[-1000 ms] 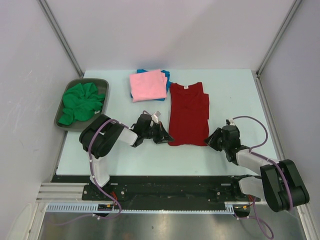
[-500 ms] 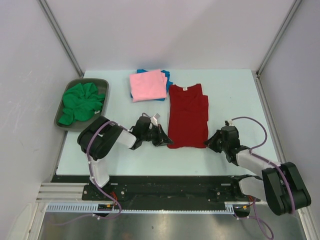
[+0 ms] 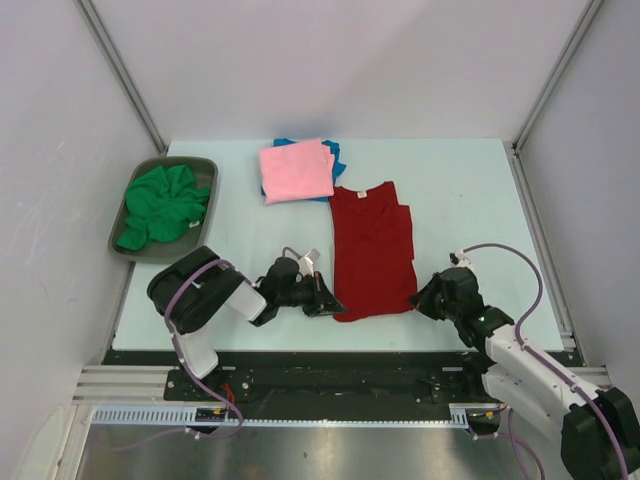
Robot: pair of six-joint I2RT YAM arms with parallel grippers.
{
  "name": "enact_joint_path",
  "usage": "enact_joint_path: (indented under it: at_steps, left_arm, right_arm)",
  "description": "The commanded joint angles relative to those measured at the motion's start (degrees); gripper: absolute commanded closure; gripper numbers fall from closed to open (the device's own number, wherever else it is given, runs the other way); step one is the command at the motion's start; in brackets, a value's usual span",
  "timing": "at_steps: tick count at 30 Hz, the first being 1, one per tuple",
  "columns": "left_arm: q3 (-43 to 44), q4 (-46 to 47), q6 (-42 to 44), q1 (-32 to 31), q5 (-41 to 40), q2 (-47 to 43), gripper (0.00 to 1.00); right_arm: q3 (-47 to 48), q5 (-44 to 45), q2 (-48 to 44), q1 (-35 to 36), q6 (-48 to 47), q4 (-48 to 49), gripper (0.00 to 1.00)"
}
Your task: Fold and stack the t-shirts
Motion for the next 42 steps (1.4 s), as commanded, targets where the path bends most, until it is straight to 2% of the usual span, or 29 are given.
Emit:
enact_joint_path:
  at_steps: [1, 5, 10, 12, 18, 22, 27, 30, 34, 42]
  left_arm:
    - [-5.54, -1.32, -1.81, -3.16, -2.71, -1.31, 1.00]
    - [-8.79, 1.76, -4.45, -7.28, -4.91, -2.98, 1.00]
    - [-9.85, 0.90, -8.22, -12.30, -7.11, -8.67, 1.00]
    - [-8.98, -1.91, -8.49, -14.15, -8.43, -11.75, 1.00]
    - [-0.72, -24.31, -3.67, -16.61, -14.83, -28.36, 1.00]
    - [7.87, -38.45, 0.11, -16.35, -18.44, -35.75, 1.00]
    - [15.27, -44.46, 3.98, -12.32, -17.31, -36.73, 1.00]
    - [17.48, -44.29, 5.30, -8.45, -14.51, -34.63, 1.00]
    - [18.01, -43.42, 6.01, -3.89, -12.66, -32.08, 1.00]
    - [16.51, -37.36, 5.39, 3.07, -7.74, -26.72, 1.00]
  right_arm:
    - [-1.88, 3.37, -3.87, 3.51, 3.32, -6.14, 1.00]
    - [-2.15, 7.14, -8.97, 8.43, 5.78, -11.06, 1.00]
    - [0.30, 10.66, -17.49, 12.92, 7.90, -18.87, 1.00]
    - [2.15, 12.95, -19.86, 15.12, 8.07, -21.52, 1.00]
    - [10.59, 15.68, -19.70, 17.94, 6.32, -22.77, 1.00]
    - [13.76, 15.42, -16.99, 18.20, 4.13, -19.61, 1.00]
    - [18.06, 13.84, -11.89, 17.33, 2.37, -12.76, 1.00]
    - [20.52, 9.63, -6.18, 14.61, 1.05, -7.68, 1.00]
    - [22.02, 0.59, 1.56, 6.19, 0.52, -0.98, 1.00]
    - [27.64, -4.88, 15.71, -0.34, -2.64, 6.58, 1.00]
